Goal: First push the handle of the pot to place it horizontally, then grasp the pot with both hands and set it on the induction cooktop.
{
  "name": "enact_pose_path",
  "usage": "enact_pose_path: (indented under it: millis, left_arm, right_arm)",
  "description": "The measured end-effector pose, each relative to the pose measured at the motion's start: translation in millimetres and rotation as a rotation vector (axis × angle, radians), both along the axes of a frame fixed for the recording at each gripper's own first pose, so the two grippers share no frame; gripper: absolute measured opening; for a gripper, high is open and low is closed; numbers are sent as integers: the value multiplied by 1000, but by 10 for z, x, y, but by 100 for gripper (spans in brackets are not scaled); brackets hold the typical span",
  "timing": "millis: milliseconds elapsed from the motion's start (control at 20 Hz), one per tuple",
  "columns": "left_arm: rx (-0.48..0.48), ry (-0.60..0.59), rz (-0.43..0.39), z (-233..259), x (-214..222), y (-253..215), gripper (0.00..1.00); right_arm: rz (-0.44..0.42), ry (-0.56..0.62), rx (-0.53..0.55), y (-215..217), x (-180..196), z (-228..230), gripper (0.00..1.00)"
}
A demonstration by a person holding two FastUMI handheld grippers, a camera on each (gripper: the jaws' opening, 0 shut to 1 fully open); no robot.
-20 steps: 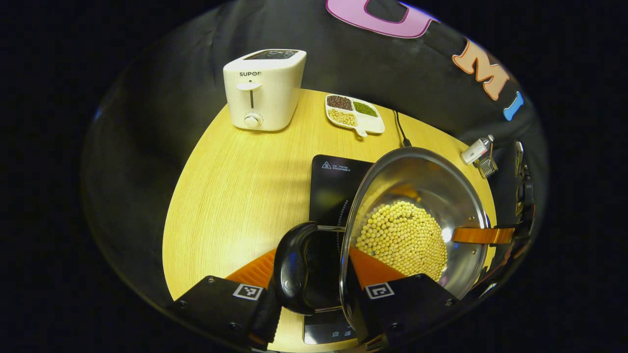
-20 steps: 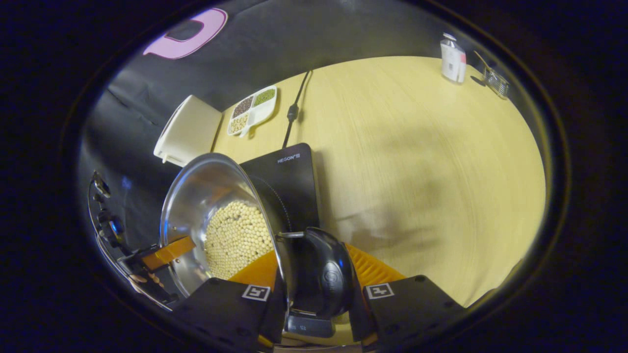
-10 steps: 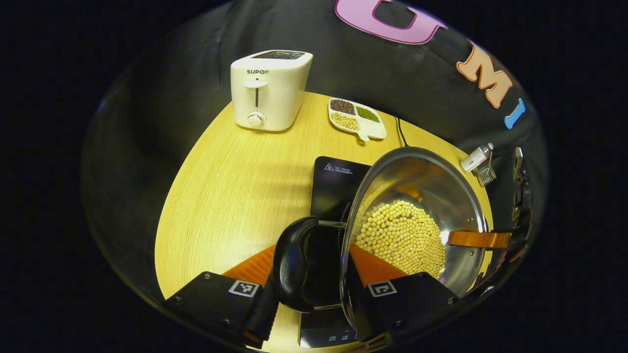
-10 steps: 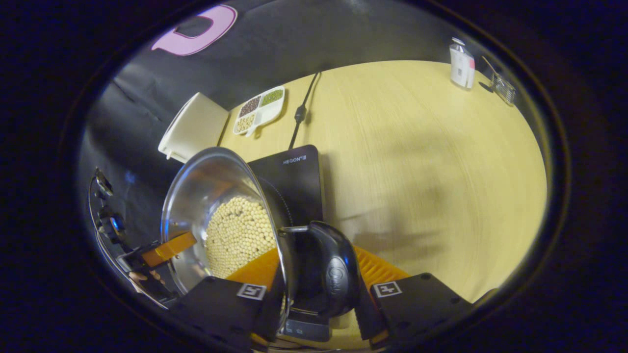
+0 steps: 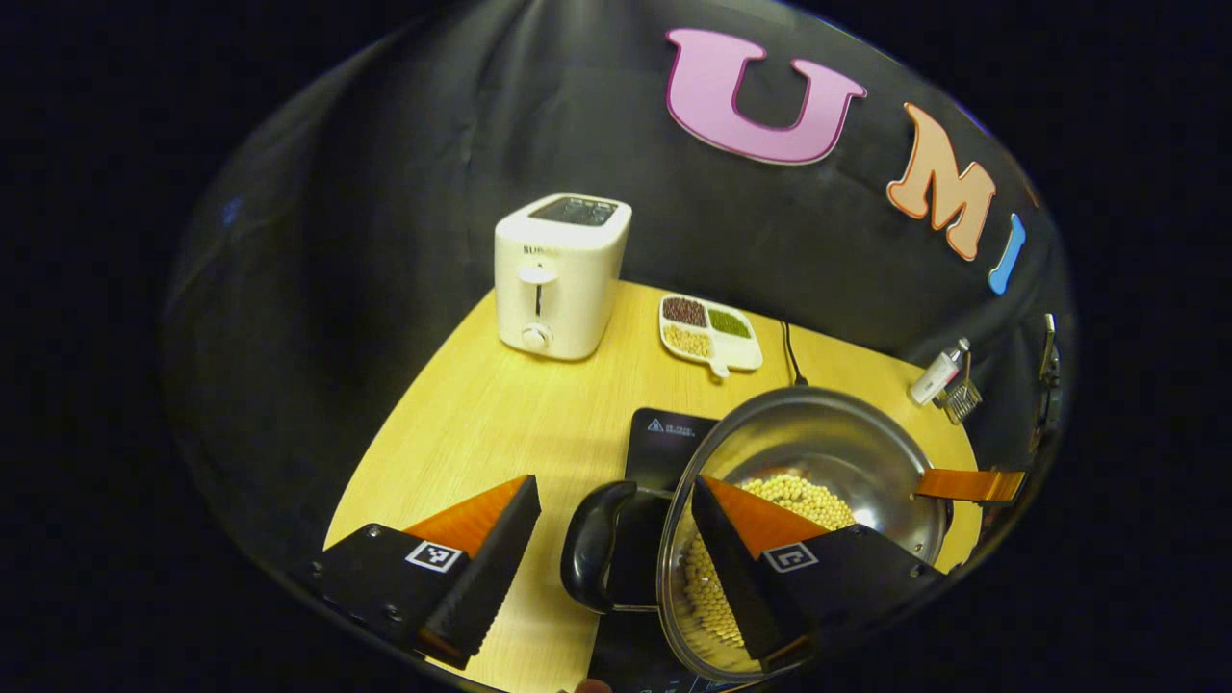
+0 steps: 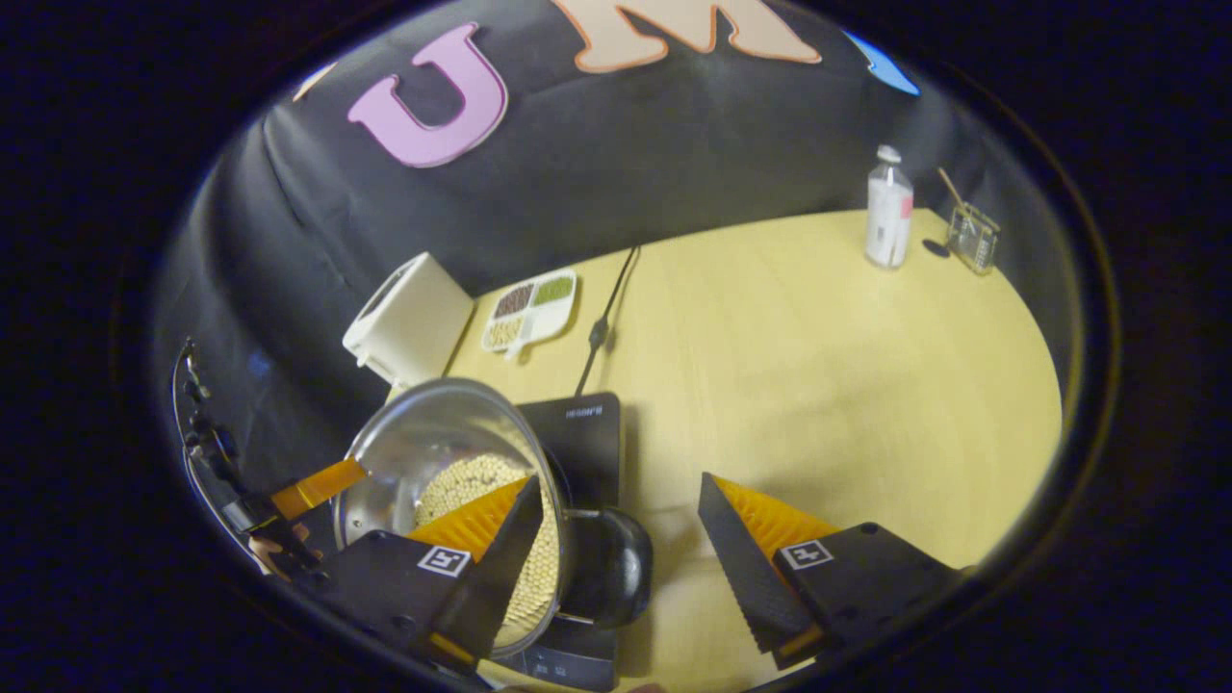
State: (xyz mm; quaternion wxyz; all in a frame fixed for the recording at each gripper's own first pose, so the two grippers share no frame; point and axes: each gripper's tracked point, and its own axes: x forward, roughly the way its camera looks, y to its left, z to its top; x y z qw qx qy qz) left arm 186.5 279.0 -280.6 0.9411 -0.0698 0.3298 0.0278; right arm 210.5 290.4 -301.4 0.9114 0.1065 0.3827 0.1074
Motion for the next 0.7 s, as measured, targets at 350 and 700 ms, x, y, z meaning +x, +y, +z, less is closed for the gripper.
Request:
enact_pose_path:
  millis: [350, 700]
  left_arm:
    - [133, -150, 5, 676, 4, -187, 97]
    - [103, -253, -76, 1290, -202, -1359, 97]
  right_arm:
    - [-92, -222, -34, -642, -80, 855, 99]
    - [-119, -372, -124, -1510, -370, 1588, 99]
